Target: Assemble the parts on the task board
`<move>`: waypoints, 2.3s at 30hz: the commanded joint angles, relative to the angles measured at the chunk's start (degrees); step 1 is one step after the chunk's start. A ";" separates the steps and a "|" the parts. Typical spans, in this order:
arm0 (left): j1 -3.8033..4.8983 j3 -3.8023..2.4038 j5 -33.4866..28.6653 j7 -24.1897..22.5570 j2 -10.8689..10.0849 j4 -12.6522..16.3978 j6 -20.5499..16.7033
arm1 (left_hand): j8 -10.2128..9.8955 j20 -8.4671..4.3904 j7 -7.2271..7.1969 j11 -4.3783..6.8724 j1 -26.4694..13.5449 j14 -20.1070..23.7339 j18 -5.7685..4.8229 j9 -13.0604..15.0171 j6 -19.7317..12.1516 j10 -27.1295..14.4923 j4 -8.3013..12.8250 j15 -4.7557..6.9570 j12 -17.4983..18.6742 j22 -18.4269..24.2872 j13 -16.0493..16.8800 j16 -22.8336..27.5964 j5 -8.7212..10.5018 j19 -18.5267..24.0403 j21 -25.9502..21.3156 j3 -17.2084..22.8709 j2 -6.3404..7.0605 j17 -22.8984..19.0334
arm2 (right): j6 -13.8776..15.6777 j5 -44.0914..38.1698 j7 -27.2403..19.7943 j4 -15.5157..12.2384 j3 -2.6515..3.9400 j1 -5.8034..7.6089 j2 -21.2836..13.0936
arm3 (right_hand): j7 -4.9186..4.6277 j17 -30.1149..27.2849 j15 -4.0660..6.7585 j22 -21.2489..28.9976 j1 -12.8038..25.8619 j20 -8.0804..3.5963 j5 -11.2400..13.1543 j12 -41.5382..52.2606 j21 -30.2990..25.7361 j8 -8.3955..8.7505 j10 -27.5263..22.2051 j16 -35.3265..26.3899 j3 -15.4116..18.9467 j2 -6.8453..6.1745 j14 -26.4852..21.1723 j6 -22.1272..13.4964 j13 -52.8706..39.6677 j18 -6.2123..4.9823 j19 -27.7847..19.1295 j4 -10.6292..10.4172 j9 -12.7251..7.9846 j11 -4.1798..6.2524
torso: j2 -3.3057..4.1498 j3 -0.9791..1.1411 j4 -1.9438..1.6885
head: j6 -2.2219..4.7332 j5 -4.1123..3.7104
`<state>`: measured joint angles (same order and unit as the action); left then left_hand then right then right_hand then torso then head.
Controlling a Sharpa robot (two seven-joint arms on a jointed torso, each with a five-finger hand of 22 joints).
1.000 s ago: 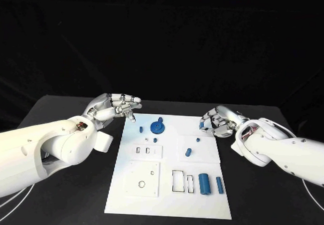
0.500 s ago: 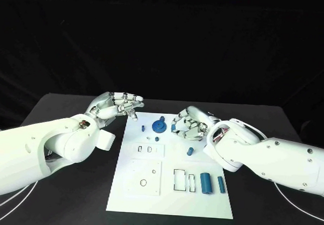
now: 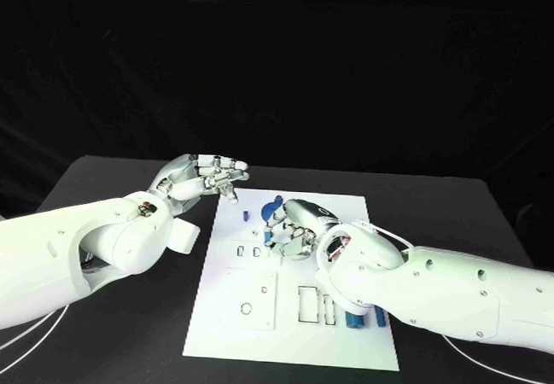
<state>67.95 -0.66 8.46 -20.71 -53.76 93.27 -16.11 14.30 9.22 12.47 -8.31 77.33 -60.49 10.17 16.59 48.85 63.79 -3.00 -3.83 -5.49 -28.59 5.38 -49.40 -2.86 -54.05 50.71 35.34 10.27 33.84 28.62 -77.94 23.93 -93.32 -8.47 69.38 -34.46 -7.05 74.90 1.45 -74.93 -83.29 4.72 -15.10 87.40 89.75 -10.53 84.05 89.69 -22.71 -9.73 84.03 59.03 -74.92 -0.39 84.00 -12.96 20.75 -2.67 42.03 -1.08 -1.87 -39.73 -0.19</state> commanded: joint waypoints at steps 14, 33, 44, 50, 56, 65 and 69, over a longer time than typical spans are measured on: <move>0.05 -0.05 -0.21 -0.22 0.25 -0.09 1.28 | 0.08 -0.09 0.40 -0.19 -0.70 0.35 0.34 0.05 -0.38 -0.04 0.06 -0.07 0.39 -0.06 0.08 0.04 0.02 0.51 0.18 0.13 -0.10 -0.05 | -1.57 -6.25 4.62 -0.39 -0.35 -2.36 1.76 | 0.04 14.86 0.14 -15.07 0.23 -0.23 -0.13 -0.23 0.25 -0.32 3.85 0.21 -0.28 -0.03 5.91 0.42 -12.80 0.39 6.00 0.16 0.08 0.32 | -0.09 0.05 0.05 | -0.78 0.26; 0.04 -0.04 -0.19 -0.05 0.24 -0.20 1.51 | 0.08 -0.09 0.40 -0.19 -0.70 0.35 0.34 0.05 -0.38 -0.04 0.06 -0.07 0.39 -0.06 0.08 0.04 0.02 0.51 0.18 0.13 -0.10 -0.05 | -1.03 -9.17 5.03 0.62 -0.44 -3.05 2.56 | -0.04 14.85 0.07 -15.07 0.66 -0.17 -0.15 -0.27 0.25 -0.36 3.83 0.20 -0.36 -0.23 5.91 0.25 -12.79 0.39 6.00 0.21 0.09 0.24 | -0.04 0.07 0.12 | -0.89 0.44; 0.04 -0.04 -0.18 0.03 0.24 -0.26 1.59 | 0.08 -0.09 0.40 -0.19 -0.70 0.35 0.34 0.05 -0.38 -0.04 0.06 -0.07 0.39 -0.06 0.08 0.04 0.02 0.51 0.18 0.13 -0.10 -0.05 | -0.09 -11.63 4.75 1.96 -0.58 -3.30 3.15 | -0.10 14.84 0.01 -15.07 1.13 -0.11 -0.03 -0.27 0.25 -0.41 3.83 0.20 -0.33 -0.52 5.91 0.13 -12.79 0.39 6.00 0.20 0.10 0.18 | -0.04 0.05 0.09 | -0.94 0.40; 0.04 -0.04 -0.18 0.11 0.18 -0.24 1.67 | 0.10 -0.08 0.41 -0.20 -0.93 0.33 0.34 0.12 -0.38 -0.01 0.38 -0.07 0.39 -0.25 0.08 0.03 0.02 0.72 0.53 0.39 -0.10 -0.14 | -0.41 -11.93 4.59 2.26 -0.60 -3.33 3.01 | -0.12 14.83 -0.01 -15.07 1.31 -0.09 0.04 -0.28 0.25 -0.40 3.82 0.20 -0.33 -0.62 5.90 0.05 -12.78 0.39 6.00 0.19 0.09 0.16 | -0.04 0.05 0.12 | -0.94 0.42; 0.04 -0.04 -0.17 0.15 0.18 -0.26 1.74 | 0.10 -0.06 0.43 -0.22 -1.14 0.32 0.33 0.13 -0.39 -0.02 0.36 -0.10 0.40 -0.29 0.07 0.03 0.03 0.79 0.60 0.41 -0.11 -0.17 | -0.35 -11.81 4.22 2.01 -0.61 -3.36 3.05 | -0.15 14.80 -0.04 -15.07 1.53 -0.06 0.20 -0.32 0.25 -0.40 3.79 0.18 -0.31 -0.78 5.90 -0.05 -12.75 0.39 6.00 0.19 0.09 0.13 | -0.03 0.07 0.08 | -1.13 0.56; 0.04 -0.04 -0.17 0.29 0.13 -0.25 1.90 | 0.10 -0.06 0.43 -0.22 -1.14 0.32 0.33 0.13 -0.39 -0.02 0.36 -0.10 0.40 -0.29 0.07 0.03 0.03 0.79 0.60 0.41 -0.11 -0.17 | -0.49 -11.75 4.16 1.96 -0.61 -3.39 3.09 | -0.21 14.74 -0.09 -15.07 1.94 -0.01 0.55 -0.43 0.25 -0.41 3.71 0.16 -0.29 -1.03 5.88 -0.22 -12.67 0.39 6.00 0.18 0.07 0.08 | -0.07 0.03 0.16 | -1.21 0.53; 0.04 -0.04 -0.17 0.39 0.10 -0.23 1.97 | 0.10 -0.06 0.43 -0.22 -1.14 0.32 0.33 0.13 -0.39 -0.02 0.36 -0.10 0.40 -0.29 0.07 0.03 0.03 0.79 0.60 0.41 -0.11 -0.17 | -0.63 -11.70 4.14 2.08 -0.61 -3.39 3.08 | -0.46 14.56 -0.27 -15.07 3.08 0.15 2.93 -0.93 0.25 -0.22 3.34 0.08 -0.19 -1.60 5.84 -1.01 -12.29 0.39 6.00 0.02 -0.09 -0.15 | -0.10 0.00 0.17 | -1.25 0.54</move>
<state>67.95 -0.65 8.46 -20.19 -53.71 92.92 -15.28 14.30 9.12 12.47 -8.31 76.78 -60.49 10.16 16.65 48.85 63.79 -2.68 -3.83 -5.29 -28.80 5.38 -49.40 -2.86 -53.53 51.03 35.66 10.18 33.75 28.28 -88.82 28.62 -91.22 -9.07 66.04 -31.40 -7.52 74.91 1.44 -74.94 -80.53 4.73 -12.44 86.73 89.75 -11.10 84.05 89.69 -22.85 -11.27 84.04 58.34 -74.91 -0.39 84.00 -12.79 20.79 -2.67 41.96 -1.03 -1.74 -40.93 0.32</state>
